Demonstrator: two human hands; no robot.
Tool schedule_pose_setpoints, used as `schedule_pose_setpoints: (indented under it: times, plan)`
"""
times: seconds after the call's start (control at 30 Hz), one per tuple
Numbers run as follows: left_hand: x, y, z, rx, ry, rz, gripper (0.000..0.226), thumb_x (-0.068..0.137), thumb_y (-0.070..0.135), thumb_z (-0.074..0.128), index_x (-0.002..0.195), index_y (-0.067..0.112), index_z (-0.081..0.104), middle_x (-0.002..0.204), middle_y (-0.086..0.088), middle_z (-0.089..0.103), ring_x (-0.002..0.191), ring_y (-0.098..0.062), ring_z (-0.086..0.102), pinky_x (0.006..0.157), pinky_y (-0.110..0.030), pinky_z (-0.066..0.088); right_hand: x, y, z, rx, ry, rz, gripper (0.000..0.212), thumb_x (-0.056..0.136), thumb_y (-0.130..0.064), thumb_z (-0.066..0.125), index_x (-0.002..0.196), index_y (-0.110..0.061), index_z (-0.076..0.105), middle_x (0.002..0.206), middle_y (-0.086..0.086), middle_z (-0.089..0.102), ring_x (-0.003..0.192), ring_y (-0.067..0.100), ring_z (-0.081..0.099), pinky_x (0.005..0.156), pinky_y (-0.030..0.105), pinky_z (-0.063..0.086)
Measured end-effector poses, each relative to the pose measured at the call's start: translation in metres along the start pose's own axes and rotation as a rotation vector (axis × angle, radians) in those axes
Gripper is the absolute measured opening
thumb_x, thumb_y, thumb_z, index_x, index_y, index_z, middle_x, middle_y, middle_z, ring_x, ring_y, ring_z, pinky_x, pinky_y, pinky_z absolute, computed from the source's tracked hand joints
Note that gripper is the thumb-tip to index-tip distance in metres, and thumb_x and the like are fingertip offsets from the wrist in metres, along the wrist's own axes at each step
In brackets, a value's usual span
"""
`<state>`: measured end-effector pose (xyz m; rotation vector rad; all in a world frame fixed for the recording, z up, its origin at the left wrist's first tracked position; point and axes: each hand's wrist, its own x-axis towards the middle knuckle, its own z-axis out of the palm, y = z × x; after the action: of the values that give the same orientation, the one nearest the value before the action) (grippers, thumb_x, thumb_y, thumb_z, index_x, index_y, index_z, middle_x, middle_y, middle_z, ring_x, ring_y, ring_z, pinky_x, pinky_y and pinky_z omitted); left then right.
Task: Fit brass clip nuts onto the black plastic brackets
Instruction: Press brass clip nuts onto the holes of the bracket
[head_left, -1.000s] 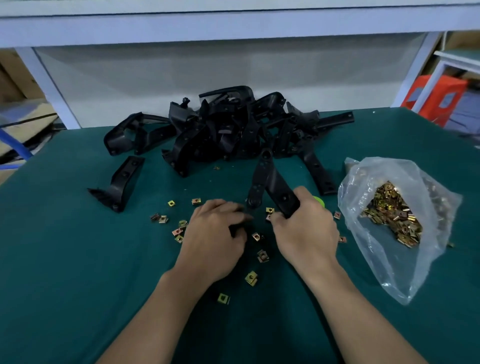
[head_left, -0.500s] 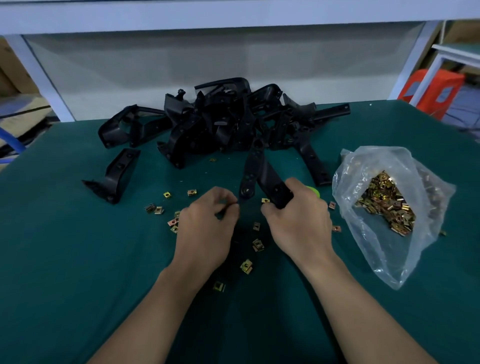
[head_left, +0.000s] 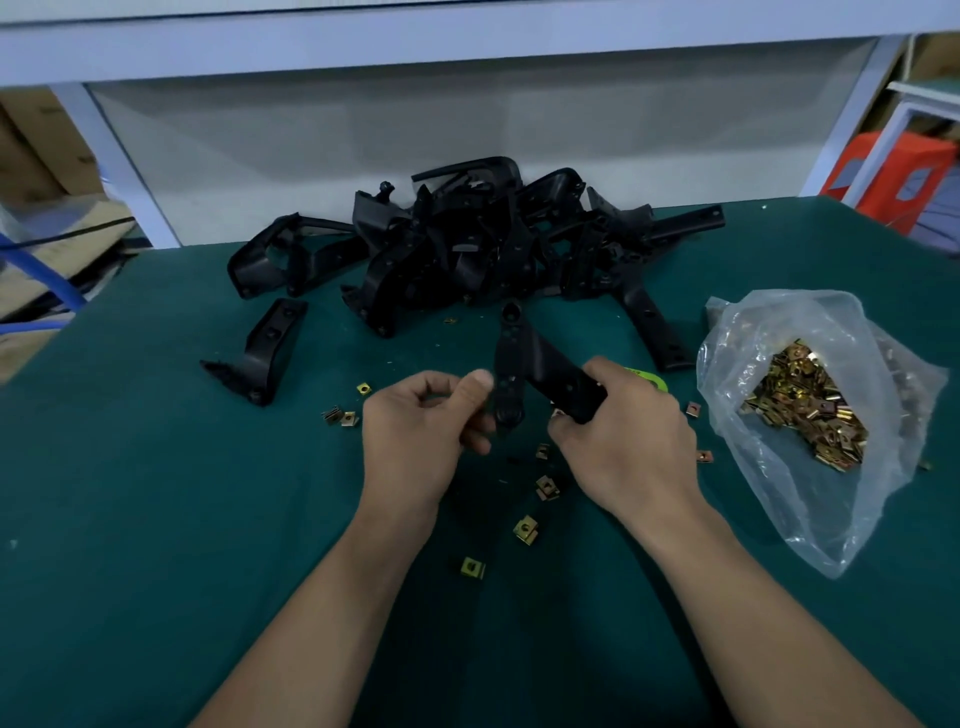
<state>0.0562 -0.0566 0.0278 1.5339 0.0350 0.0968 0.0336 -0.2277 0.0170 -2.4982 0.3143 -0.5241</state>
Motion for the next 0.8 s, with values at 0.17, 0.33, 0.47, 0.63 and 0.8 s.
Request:
schedule_pose_setpoints:
  times: [0.17, 0.33, 0.47, 0.63, 0.8]
  plan:
    - [0.0, 0.005, -0.0041, -0.182, -0.025, -0.088, 0.033, 0.095, 0.025, 0.071, 0.062, 0.02, 0.072, 0.067, -0.008, 0.071, 0.052, -0.012, 0.063, 0.045, -0.019, 0.043, 0.0013, 0.0013, -0.0025, -0.051, 0.009, -0.041, 0.02, 0.074, -0.032, 0.071, 0.084, -0.029, 0.054, 0.068, -0.011, 0.054, 0.076, 0.026, 0.055, 0.057, 0.034, 0.041]
    - [-0.0002, 0.0074, -0.0048, -0.173, 0.01, -0.112, 0.04, 0.097, 0.03, 0.069, 0.058, 0.022, 0.072, 0.067, -0.007, 0.073, 0.053, -0.012, 0.065, 0.046, -0.017, 0.043, -0.0002, 0.0001, -0.0021, -0.103, -0.021, -0.067, 0.021, 0.072, -0.03, 0.07, 0.084, -0.03, 0.053, 0.068, -0.011, 0.054, 0.07, 0.023, 0.053, 0.057, 0.033, 0.038]
    - [-0.0003, 0.0075, -0.0041, -0.171, 0.047, -0.098, 0.038, 0.095, 0.029, 0.071, 0.059, 0.019, 0.073, 0.066, -0.009, 0.073, 0.052, -0.013, 0.066, 0.045, -0.016, 0.044, -0.0015, -0.002, -0.0031, -0.124, -0.022, -0.08, 0.022, 0.069, -0.03, 0.071, 0.083, -0.029, 0.054, 0.063, -0.012, 0.051, 0.061, 0.018, 0.048, 0.052, 0.03, 0.027]
    - [0.0002, 0.0061, -0.0051, -0.154, 0.077, -0.097, 0.037, 0.095, 0.031, 0.071, 0.061, 0.018, 0.073, 0.067, -0.011, 0.074, 0.054, -0.015, 0.067, 0.048, -0.02, 0.048, -0.0035, -0.0032, -0.0026, -0.107, -0.061, -0.09, 0.021, 0.071, -0.03, 0.072, 0.081, -0.03, 0.054, 0.061, -0.011, 0.05, 0.061, 0.013, 0.05, 0.05, 0.027, 0.026]
    - [0.0002, 0.0045, -0.0033, -0.133, 0.14, -0.069, 0.043, 0.095, 0.029, 0.072, 0.052, 0.023, 0.07, 0.063, -0.006, 0.072, 0.051, -0.011, 0.064, 0.046, -0.017, 0.047, -0.004, -0.0056, -0.0027, -0.147, -0.078, -0.101, 0.021, 0.072, -0.031, 0.074, 0.087, -0.031, 0.058, 0.061, -0.012, 0.05, 0.062, 0.019, 0.05, 0.053, 0.03, 0.03]
